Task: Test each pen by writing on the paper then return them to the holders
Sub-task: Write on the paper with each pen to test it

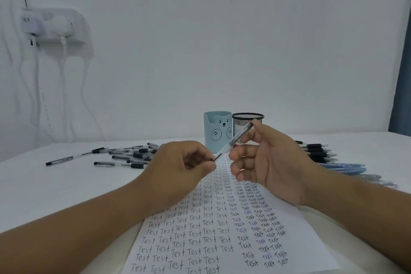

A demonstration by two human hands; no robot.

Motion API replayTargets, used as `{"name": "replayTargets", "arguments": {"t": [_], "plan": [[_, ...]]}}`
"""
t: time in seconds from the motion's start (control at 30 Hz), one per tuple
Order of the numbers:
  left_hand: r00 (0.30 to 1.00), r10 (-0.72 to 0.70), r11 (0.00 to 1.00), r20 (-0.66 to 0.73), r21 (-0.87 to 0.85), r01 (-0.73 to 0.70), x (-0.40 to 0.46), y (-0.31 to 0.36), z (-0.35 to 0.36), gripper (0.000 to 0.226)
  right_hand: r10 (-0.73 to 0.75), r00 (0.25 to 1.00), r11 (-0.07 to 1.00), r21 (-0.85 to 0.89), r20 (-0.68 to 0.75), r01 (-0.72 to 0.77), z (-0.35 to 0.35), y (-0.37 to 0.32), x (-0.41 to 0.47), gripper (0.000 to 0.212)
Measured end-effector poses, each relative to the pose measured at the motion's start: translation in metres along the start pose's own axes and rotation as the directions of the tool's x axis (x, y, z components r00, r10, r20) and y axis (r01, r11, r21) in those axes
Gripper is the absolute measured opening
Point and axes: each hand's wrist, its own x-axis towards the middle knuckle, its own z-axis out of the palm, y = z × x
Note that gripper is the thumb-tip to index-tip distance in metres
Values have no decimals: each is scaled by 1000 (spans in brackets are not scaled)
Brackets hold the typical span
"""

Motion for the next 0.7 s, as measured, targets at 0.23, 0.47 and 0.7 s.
{"name": "replayTargets", "arguments": {"t": [0.23, 0.47, 0.7], "plan": [[989, 142, 988, 38, 59, -144, -3, 8, 4, 11, -96, 994, 925, -365, 47, 106, 10, 10, -6, 25], [934, -84, 978, 347, 209, 10, -6, 3, -2, 58, 129, 987, 950, -298, 92, -97, -12, -12, -30, 22], [839, -170, 925, 517, 376, -44, -2, 3, 0, 65, 63, 988, 865, -501, 139, 16, -24, -2, -55, 25]]}}
